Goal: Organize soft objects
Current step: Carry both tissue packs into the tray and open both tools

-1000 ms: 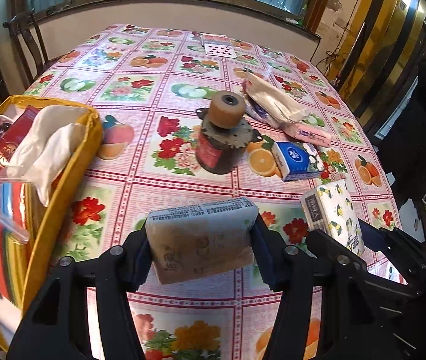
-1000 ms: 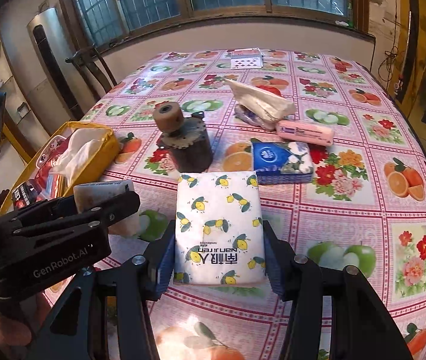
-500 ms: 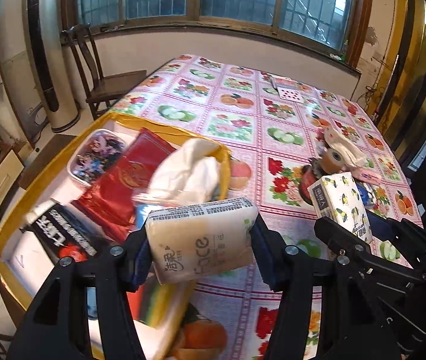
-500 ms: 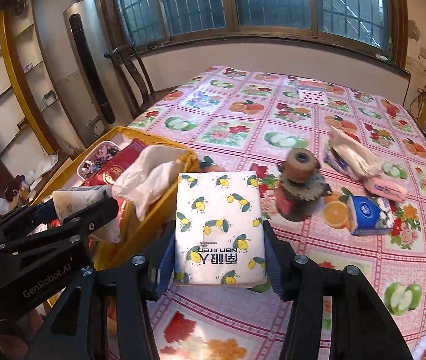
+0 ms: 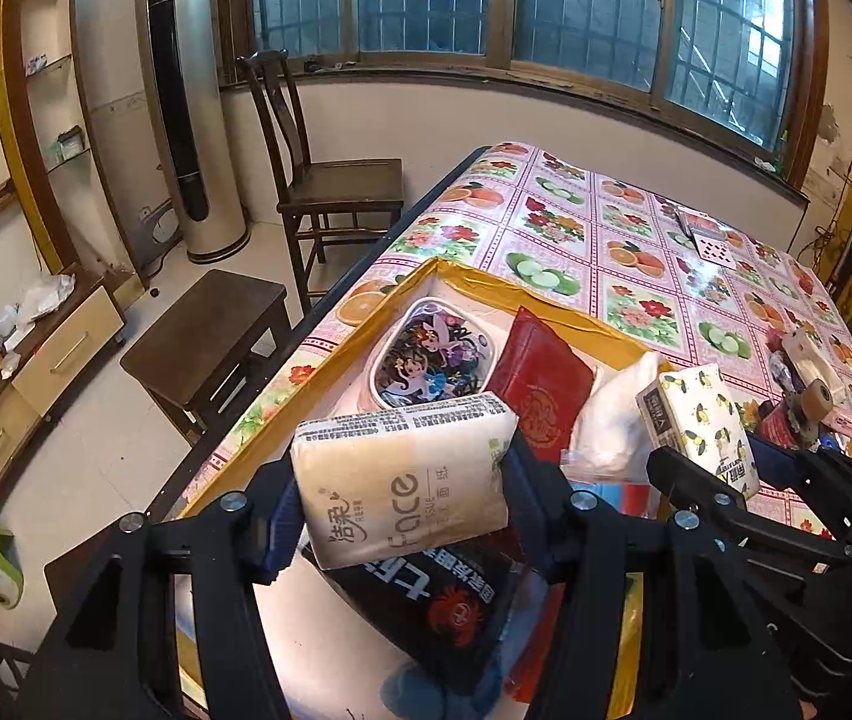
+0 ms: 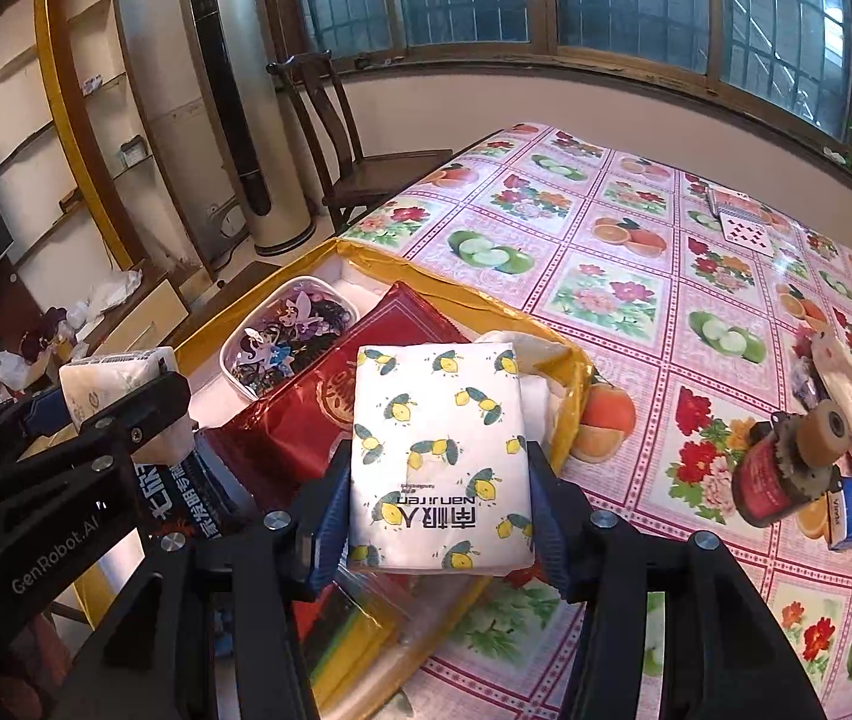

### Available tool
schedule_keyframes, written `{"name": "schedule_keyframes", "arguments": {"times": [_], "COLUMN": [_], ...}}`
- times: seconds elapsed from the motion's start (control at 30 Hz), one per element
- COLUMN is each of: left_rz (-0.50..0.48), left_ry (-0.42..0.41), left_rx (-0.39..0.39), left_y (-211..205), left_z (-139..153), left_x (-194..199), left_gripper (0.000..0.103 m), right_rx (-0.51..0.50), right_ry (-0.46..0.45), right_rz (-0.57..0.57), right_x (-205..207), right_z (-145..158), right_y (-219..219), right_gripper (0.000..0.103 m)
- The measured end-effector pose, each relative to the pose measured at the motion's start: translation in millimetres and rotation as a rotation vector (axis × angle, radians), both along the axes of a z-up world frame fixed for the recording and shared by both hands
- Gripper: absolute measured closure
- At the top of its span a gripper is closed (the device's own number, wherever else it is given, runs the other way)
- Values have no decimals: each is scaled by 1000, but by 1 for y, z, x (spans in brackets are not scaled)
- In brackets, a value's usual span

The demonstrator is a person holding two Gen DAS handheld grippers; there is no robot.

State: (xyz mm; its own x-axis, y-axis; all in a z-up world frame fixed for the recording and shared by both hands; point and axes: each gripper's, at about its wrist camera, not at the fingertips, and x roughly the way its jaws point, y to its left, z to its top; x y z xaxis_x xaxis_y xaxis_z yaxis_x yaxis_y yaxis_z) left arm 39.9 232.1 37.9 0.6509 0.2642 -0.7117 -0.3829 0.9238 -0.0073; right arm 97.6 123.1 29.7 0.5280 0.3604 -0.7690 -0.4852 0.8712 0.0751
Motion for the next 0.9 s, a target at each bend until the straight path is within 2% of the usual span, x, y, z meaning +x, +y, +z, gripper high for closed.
{"name": "schedule_keyframes", "arguments": {"times": [0.37, 0.47, 0.57, 0.63, 0.73, 0.9], "left_rz": [6, 17, 29, 38, 57, 54], "left_ry": [27, 19, 16, 5, -11, -9], "left_rx": [7, 9, 19, 26, 42, 64], "left_y": [21, 24, 26, 27, 31, 29], "left_z": [-16, -18, -19, -17, -14, -13], "left_x": [12, 11, 11, 8, 5, 2], "left_gripper": [45, 44, 39, 30, 25, 21], "right_rx": [-40, -23, -22, -1, 47, 64], "right_ry": [41, 54, 55, 54, 49, 15], "right_rz": [28, 36, 37, 35, 33, 39], "right_x": [12, 13, 12, 10, 8, -1], "right_z": [-20, -21, -21, -19, -13, -1], "right_y": [29, 31, 31, 28, 22, 19], "right_gripper": [48, 42, 41, 40, 32, 30]}}
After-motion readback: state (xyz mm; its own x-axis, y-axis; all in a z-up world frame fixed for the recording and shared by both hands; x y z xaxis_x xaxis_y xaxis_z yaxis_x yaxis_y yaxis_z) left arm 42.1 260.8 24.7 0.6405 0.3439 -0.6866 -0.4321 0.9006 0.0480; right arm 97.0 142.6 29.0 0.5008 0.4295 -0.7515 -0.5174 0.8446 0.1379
